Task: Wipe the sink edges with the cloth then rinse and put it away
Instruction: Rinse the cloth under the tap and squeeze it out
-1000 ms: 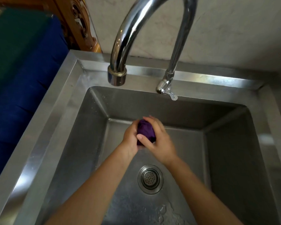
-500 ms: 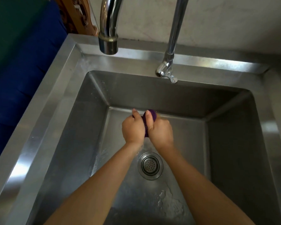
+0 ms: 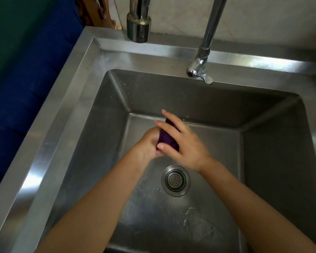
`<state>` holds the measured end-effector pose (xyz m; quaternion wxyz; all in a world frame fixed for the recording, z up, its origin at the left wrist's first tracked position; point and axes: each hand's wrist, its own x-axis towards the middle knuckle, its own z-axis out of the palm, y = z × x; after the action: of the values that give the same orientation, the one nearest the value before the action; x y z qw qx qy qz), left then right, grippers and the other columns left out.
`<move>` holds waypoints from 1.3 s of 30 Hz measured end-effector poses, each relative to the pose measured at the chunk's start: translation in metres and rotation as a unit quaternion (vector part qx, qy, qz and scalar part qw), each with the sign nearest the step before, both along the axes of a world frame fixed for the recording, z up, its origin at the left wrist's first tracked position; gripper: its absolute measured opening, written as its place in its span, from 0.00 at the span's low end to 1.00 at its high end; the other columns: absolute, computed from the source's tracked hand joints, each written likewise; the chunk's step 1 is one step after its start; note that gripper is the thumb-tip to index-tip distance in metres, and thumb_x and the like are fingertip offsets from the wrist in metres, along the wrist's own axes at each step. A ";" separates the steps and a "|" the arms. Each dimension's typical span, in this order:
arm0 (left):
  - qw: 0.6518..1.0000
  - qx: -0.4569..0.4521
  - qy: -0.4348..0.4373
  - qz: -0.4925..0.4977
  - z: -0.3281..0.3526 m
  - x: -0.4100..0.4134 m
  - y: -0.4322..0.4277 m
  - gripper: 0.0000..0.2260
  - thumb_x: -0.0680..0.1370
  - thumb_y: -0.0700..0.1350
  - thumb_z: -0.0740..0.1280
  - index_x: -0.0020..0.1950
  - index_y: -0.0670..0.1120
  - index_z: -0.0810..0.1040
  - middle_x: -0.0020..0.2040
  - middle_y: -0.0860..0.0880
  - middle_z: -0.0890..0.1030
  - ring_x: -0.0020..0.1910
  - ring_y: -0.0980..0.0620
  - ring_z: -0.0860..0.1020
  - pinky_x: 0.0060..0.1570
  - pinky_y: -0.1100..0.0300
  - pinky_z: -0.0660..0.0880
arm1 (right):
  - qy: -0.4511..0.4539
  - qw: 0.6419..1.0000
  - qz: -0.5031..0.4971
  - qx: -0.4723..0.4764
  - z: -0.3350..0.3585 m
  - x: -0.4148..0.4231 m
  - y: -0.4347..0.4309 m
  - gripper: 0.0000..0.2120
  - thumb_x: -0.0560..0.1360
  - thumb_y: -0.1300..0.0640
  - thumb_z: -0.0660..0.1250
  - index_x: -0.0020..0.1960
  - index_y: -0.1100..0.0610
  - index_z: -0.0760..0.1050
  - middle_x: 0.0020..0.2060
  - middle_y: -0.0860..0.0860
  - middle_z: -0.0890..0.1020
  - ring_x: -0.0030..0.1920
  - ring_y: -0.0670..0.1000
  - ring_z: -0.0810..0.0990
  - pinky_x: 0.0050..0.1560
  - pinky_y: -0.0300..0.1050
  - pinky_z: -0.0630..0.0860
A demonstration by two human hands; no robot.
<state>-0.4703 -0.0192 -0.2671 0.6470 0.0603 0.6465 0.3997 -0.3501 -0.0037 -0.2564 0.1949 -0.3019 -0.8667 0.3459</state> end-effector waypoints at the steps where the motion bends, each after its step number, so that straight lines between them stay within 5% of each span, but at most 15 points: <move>1: 1.000 -0.001 -0.025 0.002 0.001 0.000 0.000 0.12 0.80 0.45 0.56 0.39 0.46 0.74 0.25 0.50 0.78 0.26 0.54 0.78 0.26 0.66 0.69 | 0.001 0.999 0.013 0.034 -0.004 0.001 0.001 0.27 0.74 0.40 0.59 0.69 0.51 0.67 0.73 0.52 0.64 0.69 0.54 0.68 0.63 0.47 0.69; 7: 0.996 -0.082 0.045 0.005 0.023 0.005 0.001 0.16 0.79 0.48 0.56 0.32 0.47 0.68 0.16 0.51 0.69 0.13 0.57 0.66 0.16 0.76 0.58 | 0.033 0.978 -0.104 0.180 -0.013 -0.012 0.006 0.26 0.76 0.41 0.54 0.53 0.61 0.79 0.46 0.58 0.81 0.43 0.58 0.82 0.41 0.46 0.79; 12: 0.965 0.000 0.255 0.060 0.012 0.013 0.008 0.24 0.81 0.56 0.52 0.32 0.45 0.74 0.35 0.42 0.79 0.26 0.45 0.75 0.18 0.64 0.67 | 0.008 0.969 -0.200 0.144 -0.012 -0.014 0.013 0.24 0.77 0.46 0.51 0.35 0.60 0.75 0.28 0.57 0.78 0.27 0.59 0.78 0.27 0.43 0.70; 14: 0.944 0.027 0.323 0.066 0.008 0.014 0.008 0.26 0.80 0.58 0.51 0.31 0.46 0.75 0.40 0.39 0.82 0.36 0.39 0.80 0.32 0.51 0.78 | 0.006 0.966 -0.226 0.128 -0.007 -0.018 0.014 0.23 0.76 0.48 0.49 0.33 0.60 0.73 0.25 0.58 0.78 0.26 0.61 0.77 0.27 0.45 0.69; 16: 0.925 0.059 0.369 0.070 0.010 0.015 0.007 0.26 0.80 0.57 0.51 0.28 0.46 0.73 0.37 0.40 0.81 0.41 0.39 0.80 0.43 0.48 0.77 | 0.006 0.966 -0.241 0.092 -0.004 -0.022 0.012 0.25 0.75 0.47 0.46 0.35 0.61 0.74 0.27 0.61 0.79 0.29 0.63 0.78 0.30 0.49 0.71; 20: 0.884 0.112 0.451 0.046 0.015 0.017 0.004 0.25 0.82 0.52 0.53 0.25 0.48 0.67 0.27 0.49 0.72 0.36 0.44 0.75 0.38 0.55 0.67 | 0.000 0.958 -0.286 -0.007 -0.007 -0.028 0.006 0.27 0.75 0.46 0.45 0.40 0.63 0.76 0.34 0.65 0.81 0.37 0.66 0.79 0.37 0.50 0.70; 24: 0.850 0.148 0.505 0.015 0.018 0.012 0.011 0.24 0.82 0.51 0.54 0.28 0.42 0.68 0.31 0.41 0.77 0.37 0.42 0.76 0.37 0.55 0.64 | 0.001 0.933 -0.332 -0.136 -0.004 -0.034 0.009 0.22 0.80 0.50 0.50 0.43 0.62 0.76 0.40 0.65 0.81 0.44 0.65 0.79 0.43 0.50 0.71; 29: 0.871 0.190 0.454 -0.003 0.021 0.012 0.016 0.19 0.80 0.50 0.59 0.29 0.49 0.69 0.28 0.52 0.74 0.31 0.54 0.72 0.35 0.58 0.66 | 0.007 0.912 -0.338 -0.231 0.008 -0.032 0.025 0.17 0.79 0.47 0.52 0.48 0.60 0.70 0.40 0.59 0.78 0.43 0.62 0.79 0.40 0.55 0.79; 32: 0.896 0.170 0.409 0.001 0.013 0.011 0.013 0.13 0.79 0.50 0.62 0.34 0.49 0.74 0.30 0.54 0.76 0.32 0.58 0.73 0.34 0.66 0.68 | 0.005 0.885 -0.325 -0.334 0.021 -0.032 0.029 0.18 0.79 0.45 0.55 0.52 0.60 0.64 0.40 0.54 0.75 0.33 0.57 0.79 0.23 0.47 0.78; 35: 0.934 0.108 0.328 0.089 0.008 0.005 0.017 0.15 0.78 0.50 0.64 0.32 0.47 0.75 0.31 0.49 0.77 0.34 0.51 0.75 0.39 0.58 0.71 | 0.065 0.853 -0.310 -0.414 0.025 -0.020 0.022 0.23 0.77 0.41 0.57 0.62 0.57 0.61 0.50 0.54 0.76 0.38 0.57 0.82 0.32 0.57 0.82; 39: 0.983 0.015 0.129 0.132 0.006 -0.007 0.019 0.11 0.77 0.47 0.65 0.48 0.41 0.80 0.46 0.42 0.81 0.44 0.44 0.80 0.49 0.52 0.77 | -0.036 0.981 -0.179 -0.067 0.015 0.015 0.003 0.34 0.70 0.32 0.58 0.71 0.42 0.54 0.73 0.49 0.60 0.65 0.52 0.72 0.56 0.49 0.74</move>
<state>-0.4771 -0.0002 -0.2609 0.4986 0.0353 0.7206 0.4804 -0.3356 -0.0008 -0.2413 0.2013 -0.4765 -0.7802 0.3518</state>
